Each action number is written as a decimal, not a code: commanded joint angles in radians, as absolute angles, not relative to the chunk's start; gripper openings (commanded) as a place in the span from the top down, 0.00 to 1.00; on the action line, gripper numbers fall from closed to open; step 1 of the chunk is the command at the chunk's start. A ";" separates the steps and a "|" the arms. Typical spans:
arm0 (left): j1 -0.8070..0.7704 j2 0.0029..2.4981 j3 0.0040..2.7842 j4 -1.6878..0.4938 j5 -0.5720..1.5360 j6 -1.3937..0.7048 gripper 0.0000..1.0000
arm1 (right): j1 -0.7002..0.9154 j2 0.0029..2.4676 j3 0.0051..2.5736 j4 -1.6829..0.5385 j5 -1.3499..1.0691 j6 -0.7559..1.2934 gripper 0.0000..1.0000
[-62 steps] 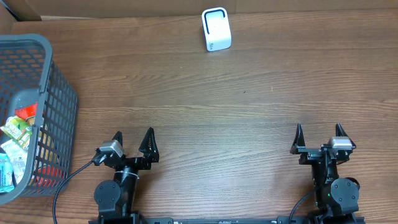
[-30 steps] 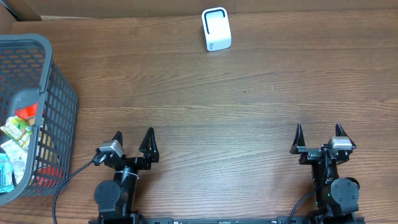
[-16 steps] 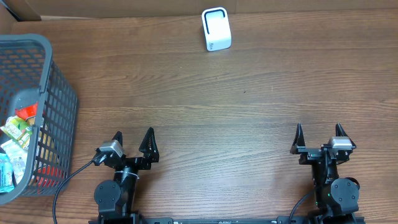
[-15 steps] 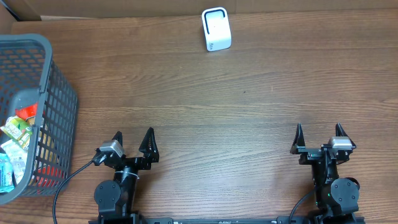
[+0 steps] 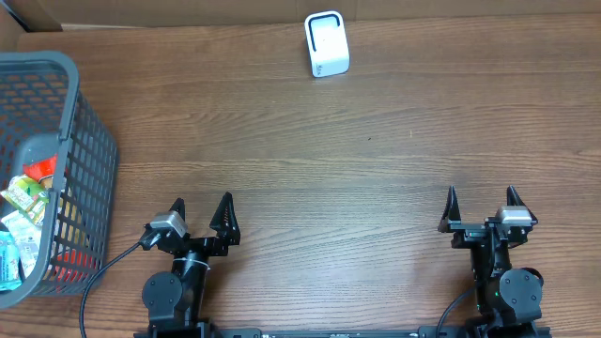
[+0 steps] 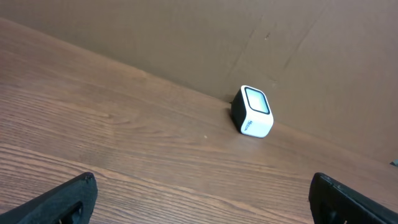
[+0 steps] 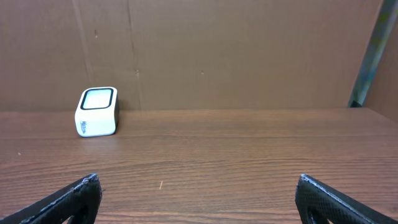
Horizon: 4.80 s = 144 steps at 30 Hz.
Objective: Scan the item barcode
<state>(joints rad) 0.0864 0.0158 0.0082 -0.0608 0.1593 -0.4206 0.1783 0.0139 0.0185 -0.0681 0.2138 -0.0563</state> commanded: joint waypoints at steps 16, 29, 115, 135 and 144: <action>0.085 0.004 0.006 -0.053 0.130 -0.430 0.00 | 0.184 0.005 0.008 -0.061 0.215 -0.060 0.00; 0.085 0.004 0.007 -0.027 0.213 -0.427 0.00 | 0.184 0.005 0.008 -0.061 0.215 -0.060 0.00; 0.085 0.270 0.658 -0.393 0.350 -0.196 0.00 | 0.184 0.005 0.008 -0.061 0.215 -0.060 0.00; 0.085 0.899 1.604 -1.064 0.346 -0.093 0.00 | 0.184 0.005 0.008 -0.061 0.215 -0.060 0.00; 0.086 0.939 1.604 -1.077 0.276 -0.072 0.01 | 0.184 0.005 0.008 -0.061 0.215 -0.060 0.00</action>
<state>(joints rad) 0.0864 0.9253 1.5810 -1.0748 0.3233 -0.0933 0.1783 0.0139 0.0185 -0.0677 0.2138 -0.0559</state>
